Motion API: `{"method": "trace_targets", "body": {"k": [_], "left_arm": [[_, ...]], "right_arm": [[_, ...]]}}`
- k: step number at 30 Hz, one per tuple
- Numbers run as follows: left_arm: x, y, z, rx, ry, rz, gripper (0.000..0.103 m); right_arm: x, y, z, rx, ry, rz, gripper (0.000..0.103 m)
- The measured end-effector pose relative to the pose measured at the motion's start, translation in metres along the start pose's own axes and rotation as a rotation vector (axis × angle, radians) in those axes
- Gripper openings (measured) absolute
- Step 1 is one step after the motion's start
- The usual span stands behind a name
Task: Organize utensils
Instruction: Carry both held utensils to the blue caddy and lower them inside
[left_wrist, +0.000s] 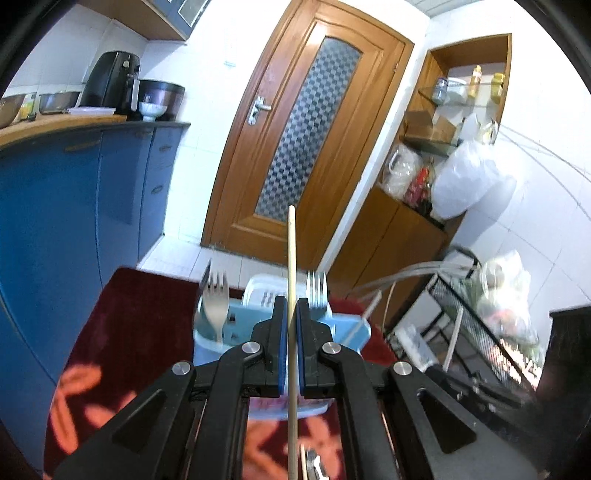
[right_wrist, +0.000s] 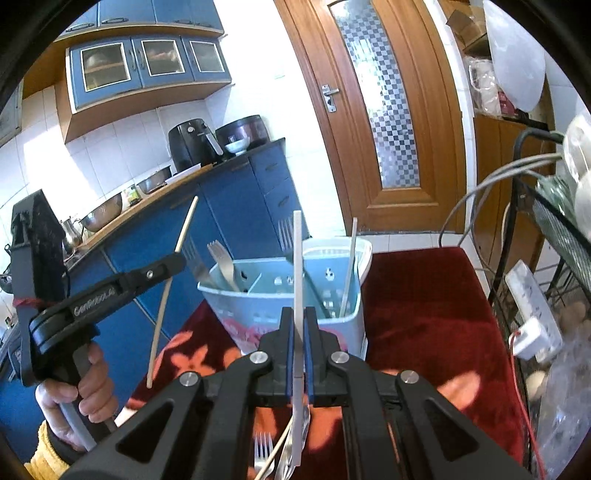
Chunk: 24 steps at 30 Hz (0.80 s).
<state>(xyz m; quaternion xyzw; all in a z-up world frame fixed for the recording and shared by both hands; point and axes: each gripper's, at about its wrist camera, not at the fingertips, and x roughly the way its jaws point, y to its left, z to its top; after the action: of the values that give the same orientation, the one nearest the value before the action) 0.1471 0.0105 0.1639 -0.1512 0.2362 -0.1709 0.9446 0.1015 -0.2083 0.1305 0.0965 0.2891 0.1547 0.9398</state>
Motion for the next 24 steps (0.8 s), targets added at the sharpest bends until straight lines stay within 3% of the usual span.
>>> {"method": "trace_targets", "body": {"k": [12, 18, 24], "left_arm": [[0.044, -0.001, 0.044, 0.023, -0.158, 0.125, 0.002], [0.07, 0.008, 0.043, 0.036, -0.242, 0.207, 0.002], [0.094, 0.017, 0.028, 0.057, -0.278, 0.264, 0.002]], "right_arm": [[0.015, -0.008, 0.027, -0.036, -0.037, -0.021, 0.006], [0.026, -0.017, 0.041, -0.012, -0.078, -0.028, 0.006], [0.045, -0.02, 0.055, -0.025, -0.121, -0.04, 0.006]]}}
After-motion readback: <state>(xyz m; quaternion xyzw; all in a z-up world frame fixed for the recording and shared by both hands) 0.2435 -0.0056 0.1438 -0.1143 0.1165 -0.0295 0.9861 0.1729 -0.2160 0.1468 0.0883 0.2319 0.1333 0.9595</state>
